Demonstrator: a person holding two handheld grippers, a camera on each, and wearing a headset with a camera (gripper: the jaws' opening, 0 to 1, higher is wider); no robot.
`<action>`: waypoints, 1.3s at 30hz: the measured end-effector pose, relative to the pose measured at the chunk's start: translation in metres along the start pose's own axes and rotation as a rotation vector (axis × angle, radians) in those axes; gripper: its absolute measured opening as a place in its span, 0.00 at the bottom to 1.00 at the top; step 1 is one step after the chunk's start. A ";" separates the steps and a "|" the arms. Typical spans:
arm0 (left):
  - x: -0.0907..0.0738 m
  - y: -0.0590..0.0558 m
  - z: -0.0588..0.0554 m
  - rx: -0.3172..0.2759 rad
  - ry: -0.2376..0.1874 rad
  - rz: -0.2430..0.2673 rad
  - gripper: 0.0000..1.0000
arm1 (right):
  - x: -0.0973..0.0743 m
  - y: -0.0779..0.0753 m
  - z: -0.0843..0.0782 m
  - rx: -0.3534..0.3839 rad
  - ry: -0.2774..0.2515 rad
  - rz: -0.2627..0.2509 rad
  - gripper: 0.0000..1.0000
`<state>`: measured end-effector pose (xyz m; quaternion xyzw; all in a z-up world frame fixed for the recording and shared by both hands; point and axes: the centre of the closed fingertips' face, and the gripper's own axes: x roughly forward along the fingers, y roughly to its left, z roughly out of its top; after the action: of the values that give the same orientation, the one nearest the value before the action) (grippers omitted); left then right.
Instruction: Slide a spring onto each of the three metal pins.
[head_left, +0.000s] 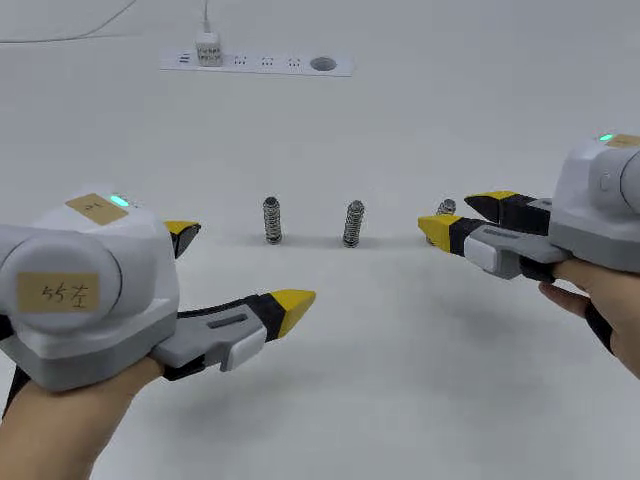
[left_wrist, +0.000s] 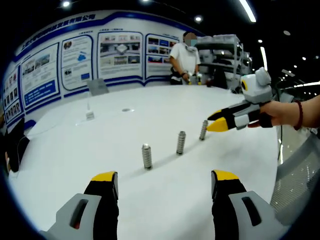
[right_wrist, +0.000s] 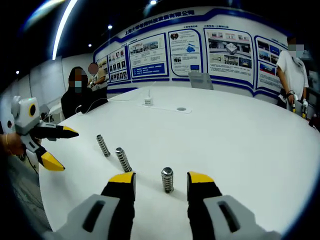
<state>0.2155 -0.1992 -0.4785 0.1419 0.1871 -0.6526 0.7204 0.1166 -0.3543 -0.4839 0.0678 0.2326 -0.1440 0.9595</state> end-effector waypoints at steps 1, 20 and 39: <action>-0.001 0.000 0.000 -0.001 0.002 0.001 0.78 | -0.002 0.002 0.000 0.003 0.001 0.005 0.44; -0.028 0.000 0.006 0.003 0.010 0.021 0.81 | -0.042 0.033 0.001 -0.001 0.020 0.053 0.64; -0.041 -0.005 0.007 0.001 0.023 0.013 0.86 | -0.063 0.047 -0.008 0.035 0.042 0.047 0.75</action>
<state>0.2078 -0.1666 -0.4531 0.1510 0.1940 -0.6464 0.7223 0.0747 -0.2928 -0.4585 0.0931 0.2483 -0.1240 0.9562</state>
